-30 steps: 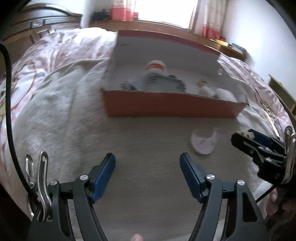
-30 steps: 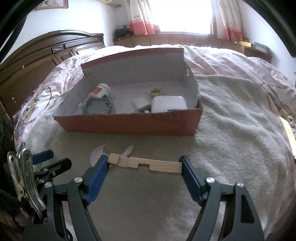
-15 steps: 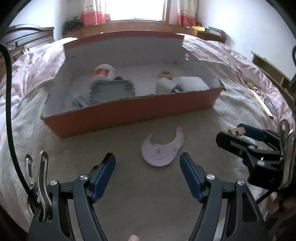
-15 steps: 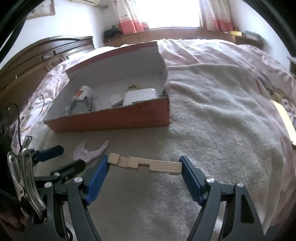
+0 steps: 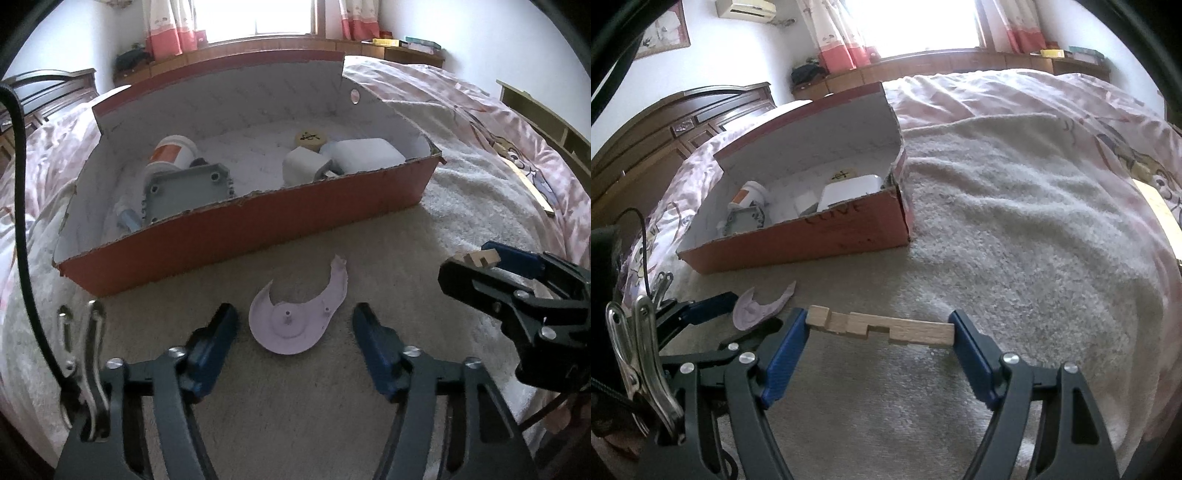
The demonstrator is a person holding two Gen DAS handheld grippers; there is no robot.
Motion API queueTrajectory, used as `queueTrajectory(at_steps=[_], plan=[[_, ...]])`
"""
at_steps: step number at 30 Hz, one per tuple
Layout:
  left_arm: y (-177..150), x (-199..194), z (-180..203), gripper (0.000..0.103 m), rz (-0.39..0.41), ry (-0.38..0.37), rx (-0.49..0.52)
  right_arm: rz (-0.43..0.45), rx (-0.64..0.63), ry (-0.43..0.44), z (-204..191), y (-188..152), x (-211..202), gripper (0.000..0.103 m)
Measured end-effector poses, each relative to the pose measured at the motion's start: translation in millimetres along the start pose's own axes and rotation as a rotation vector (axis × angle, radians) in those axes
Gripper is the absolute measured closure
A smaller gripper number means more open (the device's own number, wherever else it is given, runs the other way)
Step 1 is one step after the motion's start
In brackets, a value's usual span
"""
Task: Organize rigid objects
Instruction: 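Grasp the wooden stick with the right tool while the left tool grasps the pink disc, then carry the pink disc and wooden stick over the box with both tools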
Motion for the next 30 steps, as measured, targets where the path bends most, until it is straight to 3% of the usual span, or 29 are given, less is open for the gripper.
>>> queueTrajectory(at_steps=[2,4,17,30], plan=[[0,-2,1,0.055,0.007,-0.001,0.007,0.0,0.004,0.002,0,0,0,0.022],[0,-3,2,0.058,0.011,-0.006,0.011,0.0,0.006,0.002,0,0,0,0.022],[-8,-24,-8,0.059,0.032,-0.034,-0.04,0.006,0.0,0.014,-8,1,-5,0.022],[2,-61,-28,0.059,0.112,-0.052,-0.117,0.034,-0.025,0.041,-24,9,-19,0.022]])
Point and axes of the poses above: each gripper's, at about its wrist camera, not at the fingertips, and x roughly the way its jaws point, z to its right, y to its top, the point moved 7 cm from there along x, roughly the way its jaws point, and after that the axes turned 3 degrees about z, right-handed, at the moved point
